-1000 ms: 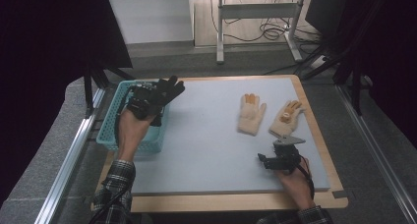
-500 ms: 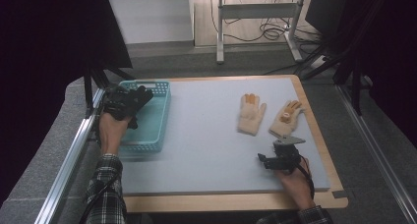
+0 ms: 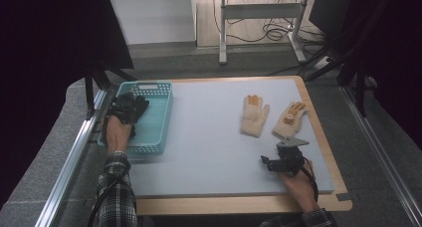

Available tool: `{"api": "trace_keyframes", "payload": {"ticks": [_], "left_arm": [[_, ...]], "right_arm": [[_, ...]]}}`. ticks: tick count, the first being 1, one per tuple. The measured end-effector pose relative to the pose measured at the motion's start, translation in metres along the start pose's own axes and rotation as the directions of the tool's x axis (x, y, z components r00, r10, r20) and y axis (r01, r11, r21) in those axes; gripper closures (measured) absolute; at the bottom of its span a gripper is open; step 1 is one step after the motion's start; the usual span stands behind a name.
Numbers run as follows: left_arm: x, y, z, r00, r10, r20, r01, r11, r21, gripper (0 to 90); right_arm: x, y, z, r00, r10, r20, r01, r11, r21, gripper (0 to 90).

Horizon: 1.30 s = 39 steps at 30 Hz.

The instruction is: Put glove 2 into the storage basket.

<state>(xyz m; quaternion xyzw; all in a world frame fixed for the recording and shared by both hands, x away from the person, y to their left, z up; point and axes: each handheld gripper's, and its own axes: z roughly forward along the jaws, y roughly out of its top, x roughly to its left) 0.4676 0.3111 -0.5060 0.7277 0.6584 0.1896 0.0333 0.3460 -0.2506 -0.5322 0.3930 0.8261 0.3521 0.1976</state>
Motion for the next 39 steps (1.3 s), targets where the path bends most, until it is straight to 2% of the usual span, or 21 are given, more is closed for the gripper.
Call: {"api": "trace_keyframes", "payload": {"ticks": [5, 7, 8, 10, 13, 17, 18, 20, 22, 23, 24, 25, 26, 27, 29, 32, 34, 35, 36, 37, 39], "left_arm": [[-0.002, 0.002, -0.004, 0.9986, 0.012, 0.052, -0.014, 0.9996, 0.023, 18.7], [-0.003, 0.002, -0.007, 0.9983, 0.016, 0.056, -0.018, 0.9994, 0.029, 12.8], [-0.003, 0.002, -0.015, 0.9966, 0.026, 0.079, -0.026, 0.9996, 0.009, 10.2], [-0.001, 0.000, -0.024, 0.9908, 0.015, 0.134, -0.011, 0.9994, -0.032, 8.8], [0.003, -0.005, -0.037, 0.9765, 0.012, 0.215, 0.011, 0.9943, -0.106, 7.5], [0.003, -0.011, -0.051, 0.9487, 0.036, 0.314, 0.030, 0.9785, -0.204, 5.9], [0.002, -0.012, -0.053, 0.9454, 0.048, 0.322, 0.026, 0.9749, -0.221, 5.2], [-0.001, -0.015, -0.057, 0.9337, 0.068, 0.351, 0.027, 0.9655, -0.259, 4.3], [-0.006, -0.019, -0.063, 0.9161, 0.093, 0.390, 0.028, 0.9559, -0.292, 2.9], [-0.006, -0.019, -0.063, 0.9161, 0.093, 0.390, 0.028, 0.9559, -0.292, 2.4], [-0.011, -0.022, -0.069, 0.9045, 0.122, 0.409, 0.021, 0.9446, -0.327, 2.2], [-0.014, -0.024, -0.072, 0.8986, 0.138, 0.416, 0.015, 0.9390, -0.344, 1.8], [-0.014, -0.024, -0.072, 0.8986, 0.138, 0.416, 0.015, 0.9390, -0.344, 1.2], [-0.022, -0.027, -0.079, 0.8888, 0.177, 0.423, -0.003, 0.9252, -0.380, 0.8], [-0.028, -0.029, -0.084, 0.8858, 0.205, 0.416, -0.021, 0.9136, -0.406, 0.0], [-0.042, -0.034, -0.095, 0.8772, 0.262, 0.402, -0.054, 0.8861, -0.460, 0.0], [-0.049, -0.038, -0.101, 0.8712, 0.287, 0.398, -0.066, 0.8721, -0.485, 0.0], [-0.057, -0.040, -0.106, 0.8666, 0.307, 0.393, -0.077, 0.8612, -0.502, 0.0], [-0.062, -0.042, -0.109, 0.8650, 0.322, 0.385, -0.088, 0.8532, -0.514, 0.0], [-0.064, -0.043, -0.110, 0.8632, 0.331, 0.382, -0.095, 0.8492, -0.519, 0.0], [-0.075, -0.048, -0.116, 0.8534, 0.364, 0.373, -0.116, 0.8302, -0.545, 0.0]], "right_arm": [[0.000, 0.000, 0.000, 1.0000, -0.001, 0.001, 0.001, 1.000, 0.000, 20.8], [0.000, 0.000, 0.000, 1.0000, -0.001, 0.001, 0.001, 1.000, 0.000, 20.8], [0.000, 0.000, 0.000, 1.0000, -0.001, 0.001, 0.001, 1.000, 0.000, 20.9], [0.000, 0.000, 0.000, 1.0000, 0.000, 0.001, 0.000, 1.000, 0.001, 20.9], [0.000, 0.000, 0.000, 1.0000, -0.001, 0.001, 0.001, 1.000, 0.000, 20.8], [0.000, 0.000, 0.000, 1.0000, 0.000, 0.001, 0.000, 1.000, 0.001, 20.8], [0.000, 0.000, 0.000, 1.0000, 0.000, 0.001, 0.000, 1.000, 0.001, 20.8], [0.000, 0.000, 0.000, 1.0000, -0.001, 0.002, 0.001, 1.000, 0.000, 20.8], [0.000, 0.000, 0.000, 1.0000, -0.001, 0.001, 0.001, 1.000, 0.000, 20.8], [0.000, 0.000, 0.000, 1.0000, -0.001, 0.002, 0.001, 1.000, 0.000, 20.9], [0.000, 0.000, 0.000, 1.0000, -0.001, 0.002, 0.001, 1.000, 0.001, 20.8], [0.000, 0.000, 0.000, 1.0000, -0.001, 0.002, 0.001, 1.000, 0.001, 20.8], [0.000, 0.000, 0.000, 1.0000, -0.001, 0.002, 0.001, 1.000, 0.001, 20.8], [0.000, 0.000, 0.000, 1.0000, 0.000, 0.002, 0.000, 1.000, 0.001, 20.8], [0.000, 0.000, 0.000, 1.0000, 0.000, 0.002, 0.000, 1.000, 0.001, 20.8], [0.000, 0.000, 0.000, 1.0000, 0.000, 0.002, 0.000, 1.000, 0.002, 20.7], [0.000, 0.000, 0.000, 1.0000, -0.001, 0.003, 0.001, 1.000, 0.002, 20.6], [0.000, 0.000, 0.000, 1.0000, 0.000, 0.003, 0.000, 1.000, 0.002, 20.5], [0.000, 0.000, 0.000, 1.0000, 0.000, 0.004, 0.000, 1.000, 0.002, 20.5], [0.000, 0.000, 0.000, 1.0000, -0.001, 0.004, 0.001, 1.000, 0.001, 20.5], [0.000, 0.000, 0.000, 1.0000, -0.001, 0.004, 0.001, 1.000, 0.002, 20.4]]}}
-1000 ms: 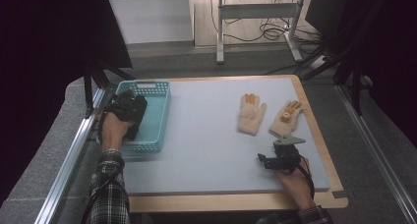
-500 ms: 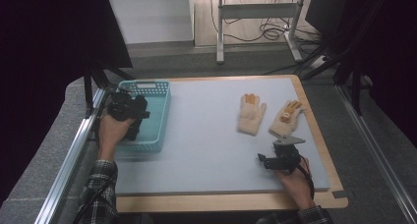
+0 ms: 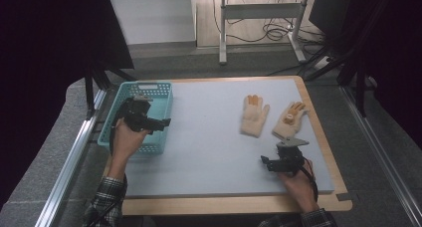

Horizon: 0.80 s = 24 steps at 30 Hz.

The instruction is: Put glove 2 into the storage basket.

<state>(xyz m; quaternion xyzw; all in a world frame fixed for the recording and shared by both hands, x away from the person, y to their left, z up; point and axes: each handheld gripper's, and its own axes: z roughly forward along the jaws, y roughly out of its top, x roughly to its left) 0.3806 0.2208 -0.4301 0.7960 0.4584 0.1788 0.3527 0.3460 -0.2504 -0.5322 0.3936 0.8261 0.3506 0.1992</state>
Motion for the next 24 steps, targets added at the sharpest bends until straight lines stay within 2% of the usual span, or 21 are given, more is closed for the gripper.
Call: {"api": "trace_keyframes", "payload": {"ticks": [4, 7, 11, 14, 17, 18, 24], "left_arm": [[-0.023, 0.000, 0.000, 0.9984, 0.045, 0.033, -0.043, 0.9984, -0.036, 0.0], [-0.044, -0.002, 0.000, 0.9934, 0.092, 0.068, -0.088, 0.9944, -0.059, 0.0], [-0.063, -0.008, 0.003, 0.9858, 0.134, 0.102, -0.126, 0.9888, -0.080, 0.0], [-0.075, -0.014, 0.007, 0.9799, 0.148, 0.134, -0.136, 0.9859, -0.098, 0.0], [-0.082, -0.019, 0.010, 0.9771, 0.156, 0.145, -0.142, 0.9841, -0.107, 0.0], [-0.089, -0.025, 0.014, 0.9737, 0.166, 0.156, -0.149, 0.9825, -0.111, 0.0], [-0.105, -0.044, 0.027, 0.9705, 0.187, 0.152, -0.171, 0.9788, -0.113, 0.0]], "right_arm": [[0.000, 0.000, 0.000, 1.0000, 0.002, 0.000, -0.002, 1.000, 0.000, 20.0], [0.000, 0.000, 0.000, 1.0000, 0.002, 0.000, -0.002, 1.000, 0.001, 19.7], [0.000, 0.000, 0.000, 1.0000, 0.000, 0.004, 0.000, 1.000, 0.002, 18.9], [0.000, 0.000, 0.000, 1.0000, 0.004, 0.005, -0.004, 1.000, 0.003, 18.6], [0.000, 0.000, 0.000, 1.0000, 0.003, 0.005, -0.003, 1.000, 0.003, 18.4], [0.000, 0.000, 0.000, 1.0000, 0.003, 0.006, -0.003, 1.000, 0.003, 18.4], [0.000, 0.000, 0.000, 1.0000, 0.003, 0.004, -0.003, 1.000, 0.003, 17.8]]}}
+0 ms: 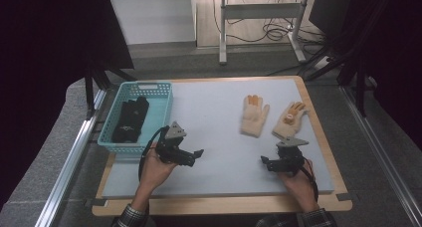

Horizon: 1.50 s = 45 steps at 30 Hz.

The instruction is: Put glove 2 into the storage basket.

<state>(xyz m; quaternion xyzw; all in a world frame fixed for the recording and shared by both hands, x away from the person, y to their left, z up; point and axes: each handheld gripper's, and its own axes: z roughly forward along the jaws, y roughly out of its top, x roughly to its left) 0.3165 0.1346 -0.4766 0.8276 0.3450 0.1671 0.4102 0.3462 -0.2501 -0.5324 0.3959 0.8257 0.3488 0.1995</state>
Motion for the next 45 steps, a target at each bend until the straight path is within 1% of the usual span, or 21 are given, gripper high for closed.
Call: {"api": "trace_keyframes", "payload": {"ticks": [1, 2, 4, 6, 7, 10, 11, 12, 14, 15, 18, 19, 20, 21, 24, 31, 36, 38, 41, 44, 45], "left_arm": [[-0.002, -0.003, 0.002, 1.0000, 0.004, -0.003, -0.004, 1.0000, 0.003, 0.0], [-0.002, -0.003, 0.002, 1.0000, 0.004, -0.003, -0.004, 1.0000, 0.003, 0.0], [-0.007, -0.015, 0.010, 1.0000, -0.001, -0.001, 0.001, 0.9999, 0.012, 0.0], [-0.009, -0.023, 0.015, 0.9998, 0.003, -0.019, -0.003, 0.9997, 0.024, 0.0], [-0.010, -0.027, 0.017, 0.9998, 0.005, -0.021, -0.004, 0.9995, 0.032, 0.0], [-0.010, -0.039, 0.024, 0.9990, 0.004, -0.044, -0.001, 0.9980, 0.063, 0.0], [-0.010, -0.039, 0.024, 0.9990, 0.004, -0.044, -0.001, 0.9980, 0.063, 0.0], [-0.010, -0.045, 0.027, 0.9983, 0.000, -0.059, 0.005, 0.9967, 0.081, 0.0], [-0.009, -0.050, 0.029, 0.9965, 0.011, -0.083, -0.001, 0.9937, 0.112, 0.0], [-0.008, -0.051, 0.030, 0.9957, 0.010, -0.092, 0.001, 0.9937, 0.112, 0.0], [-0.006, -0.055, 0.033, 0.9967, -0.002, -0.082, 0.012, 0.9922, 0.124, 0.0], [-0.006, -0.058, 0.037, 0.9967, -0.001, -0.081, 0.012, 0.9902, 0.139, 0.0], [-0.005, -0.061, 0.039, 0.9974, -0.008, -0.071, 0.018, 0.9900, 0.140, 0.0], [-0.002, -0.061, 0.039, 0.9977, -0.041, -0.053, 0.048, 0.9890, 0.140, 0.2], [0.001, -0.061, 0.040, 0.9973, -0.065, -0.036, 0.069, 0.9864, 0.149, 0.0], [0.001, -0.061, 0.041, 0.9973, -0.064, -0.037, 0.068, 0.9870, 0.146, 0.0], [0.001, -0.061, 0.041, 0.9973, -0.063, -0.037, 0.068, 0.9868, 0.147, 0.0], [0.001, -0.061, 0.041, 0.9973, -0.063, -0.038, 0.068, 0.9869, 0.146, 0.0], [0.001, -0.061, 0.041, 0.9973, -0.064, -0.038, 0.069, 0.9869, 0.146, 0.0], [0.001, -0.061, 0.040, 0.9973, -0.063, -0.037, 0.068, 0.9868, 0.147, 0.1], [0.001, -0.061, 0.041, 0.9973, -0.064, -0.037, 0.069, 0.9869, 0.146, 0.1]], "right_arm": [[0.000, 0.000, 0.000, 1.0000, -0.001, -0.001, 0.001, 1.000, 0.000, 17.6], [0.000, 0.000, 0.000, 1.0000, 0.000, -0.003, 0.000, 1.000, 0.000, 17.2], [0.000, 0.000, 0.000, 1.0000, 0.000, -0.004, 0.000, 1.000, 0.002, 16.7], [0.000, 0.000, 0.000, 1.0000, 0.001, -0.005, -0.001, 1.000, 0.003, 16.6], [0.000, 0.000, 0.000, 1.0000, 0.002, -0.005, -0.002, 1.000, 0.004, 16.5], [0.000, 0.000, 0.000, 1.0000, 0.002, -0.005, -0.002, 1.000, 0.004, 16.4], [0.000, 0.000, 0.000, 1.0000, 0.002, -0.005, -0.002, 1.000, 0.004, 16.4], [0.000, 0.000, 0.000, 1.0000, 0.002, -0.004, -0.002, 1.000, 0.004, 16.3], [0.000, 0.000, 0.000, 1.0000, 0.002, -0.004, -0.002, 1.000, 0.004, 16.3], [0.000, 0.000, 0.000, 1.0000, 0.002, -0.004, -0.002, 1.000, 0.004, 16.3], [0.000, 0.000, 0.000, 1.0000, 0.002, -0.004, -0.002, 1.000, 0.003, 16.4], [0.000, 0.000, 0.000, 1.0000, 0.002, -0.005, -0.002, 1.000, 0.003, 16.4], [0.000, 0.000, 0.000, 1.0000, 0.002, -0.005, -0.002, 1.000, 0.003, 16.4], [0.000, 0.000, 0.000, 1.0000, 0.002, -0.005, -0.002, 1.000, 0.003, 16.4], [0.000, 0.000, 0.000, 1.0000, 0.004, -0.007, -0.004, 1.000, 0.004, 16.6], [-0.001, 0.000, 0.000, 0.9999, 0.008, -0.008, -0.008, 1.000, 0.001, 18.3], [-0.004, 0.000, -0.003, 0.9988, 0.030, -0.040, -0.030, 0.999, -0.009, 23.9], [-0.005, 0.001, -0.003, 0.9986, 0.025, -0.046, -0.025, 1.000, -0.012, 26.6], [-0.007, 0.005, -0.005, 0.9983, 0.019, -0.055, -0.020, 1.000, -0.021, 30.0], [-0.009, 0.008, -0.005, 0.9981, 0.015, -0.060, -0.017, 0.999, -0.027, 31.5], [-0.012, 0.013, -0.005, 0.9977, 0.017, -0.066, -0.020, 0.999, -0.032, 31.6]]}}
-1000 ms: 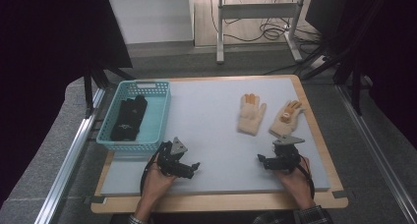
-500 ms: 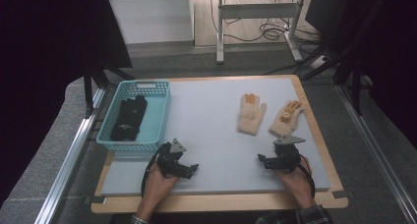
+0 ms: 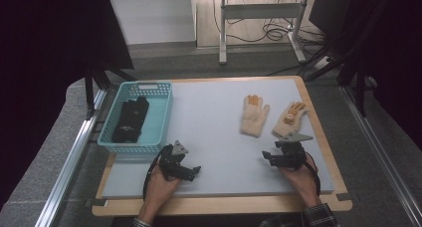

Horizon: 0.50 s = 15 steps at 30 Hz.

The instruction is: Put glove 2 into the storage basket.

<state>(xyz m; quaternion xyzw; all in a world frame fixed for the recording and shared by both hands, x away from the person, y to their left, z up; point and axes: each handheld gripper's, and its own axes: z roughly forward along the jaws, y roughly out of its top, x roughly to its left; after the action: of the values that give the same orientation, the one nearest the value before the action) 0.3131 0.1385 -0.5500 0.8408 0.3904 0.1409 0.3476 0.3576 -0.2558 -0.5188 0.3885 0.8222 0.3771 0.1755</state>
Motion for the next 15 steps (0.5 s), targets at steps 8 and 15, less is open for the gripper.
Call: {"api": "trace_keyframes", "payload": {"ticks": [8, 15], "left_arm": [[0.000, 0.000, 0.000, 1.0000, -0.002, 0.001, 0.002, 1.0000, 0.000, 0.1], [0.000, 0.000, 0.000, 1.0000, -0.004, 0.002, 0.004, 1.0000, 0.000, 0.1]], "right_arm": [[-0.012, 0.027, 0.003, 0.9998, 0.012, -0.017, -0.012, 1.000, -0.013, 31.7], [-0.026, 0.052, 0.016, 0.9991, 0.007, -0.043, -0.007, 1.000, -0.001, 37.0]]}}
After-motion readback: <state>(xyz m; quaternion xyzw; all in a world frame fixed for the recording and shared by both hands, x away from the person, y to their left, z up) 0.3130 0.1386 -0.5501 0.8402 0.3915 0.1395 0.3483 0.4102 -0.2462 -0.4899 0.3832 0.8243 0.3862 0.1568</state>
